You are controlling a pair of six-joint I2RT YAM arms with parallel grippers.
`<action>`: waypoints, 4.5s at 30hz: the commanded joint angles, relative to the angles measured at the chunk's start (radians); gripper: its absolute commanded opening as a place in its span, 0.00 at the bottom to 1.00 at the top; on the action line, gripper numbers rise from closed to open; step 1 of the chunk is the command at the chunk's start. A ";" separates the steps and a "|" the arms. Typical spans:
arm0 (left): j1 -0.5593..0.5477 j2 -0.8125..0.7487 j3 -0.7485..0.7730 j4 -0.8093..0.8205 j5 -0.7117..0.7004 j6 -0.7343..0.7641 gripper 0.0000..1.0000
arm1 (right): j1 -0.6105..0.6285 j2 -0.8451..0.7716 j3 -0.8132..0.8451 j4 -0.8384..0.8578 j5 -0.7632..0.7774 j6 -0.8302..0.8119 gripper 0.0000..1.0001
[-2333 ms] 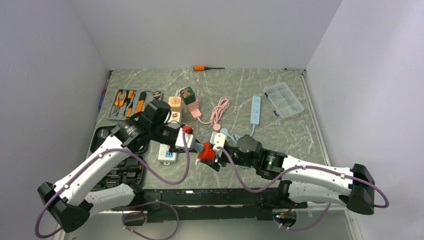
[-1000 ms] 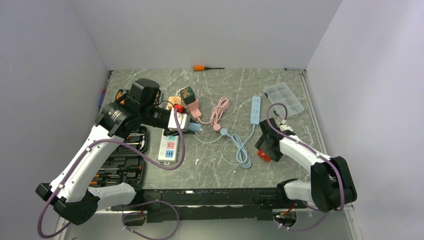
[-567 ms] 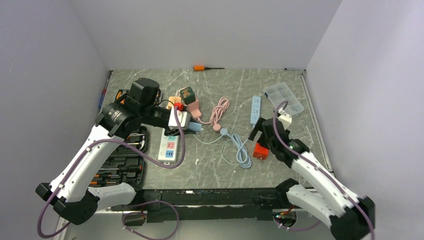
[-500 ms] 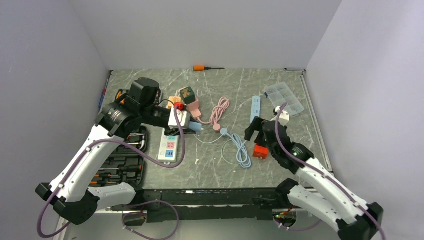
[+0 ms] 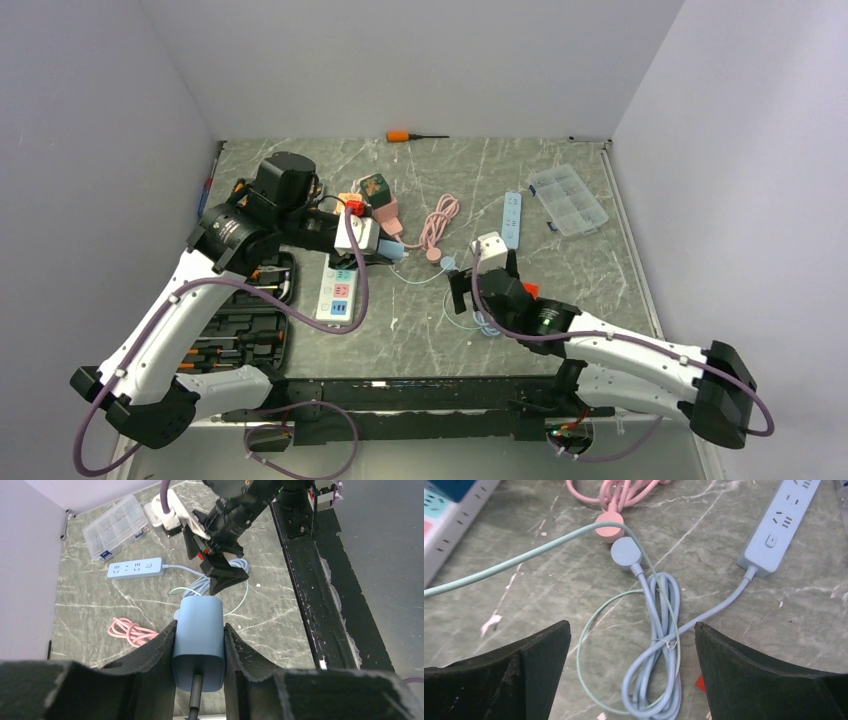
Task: Pull the plug off the socket
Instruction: Place the plug at the center of the board.
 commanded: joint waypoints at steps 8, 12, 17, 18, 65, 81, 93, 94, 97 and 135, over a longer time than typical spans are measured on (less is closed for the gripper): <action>-0.005 -0.006 0.060 -0.004 0.024 -0.007 0.00 | 0.005 0.301 -0.045 0.618 0.118 -0.270 0.57; -0.005 -0.015 0.059 -0.008 0.021 -0.006 0.00 | 0.003 0.283 0.026 0.601 0.254 -0.245 0.00; -0.005 -0.017 0.052 -0.005 0.020 0.003 0.00 | -0.024 0.064 0.098 0.540 0.343 -0.255 0.00; -0.008 -0.015 0.057 -0.002 0.021 0.000 0.00 | -0.045 0.012 0.120 0.512 0.338 -0.237 0.00; -0.023 0.008 0.101 0.022 0.022 -0.030 0.00 | -0.220 0.265 0.142 0.472 -0.208 -0.178 0.00; -0.103 0.261 0.337 0.022 -0.036 -0.117 0.00 | -0.265 -0.160 0.322 0.344 0.216 -0.219 0.00; -0.229 0.594 0.780 -0.005 -0.078 -0.136 0.01 | -0.288 -0.280 0.277 0.219 0.497 -0.212 0.00; -0.239 0.588 0.746 0.041 -0.086 -0.148 0.00 | -0.290 -0.283 0.277 0.196 0.511 -0.194 0.00; -0.274 0.574 0.606 0.158 -0.102 -0.159 0.00 | -0.303 -0.272 0.285 0.080 0.570 -0.106 0.00; -0.306 1.178 0.627 0.484 -0.242 -0.725 0.12 | -0.517 -0.307 0.192 -0.714 0.098 0.766 0.78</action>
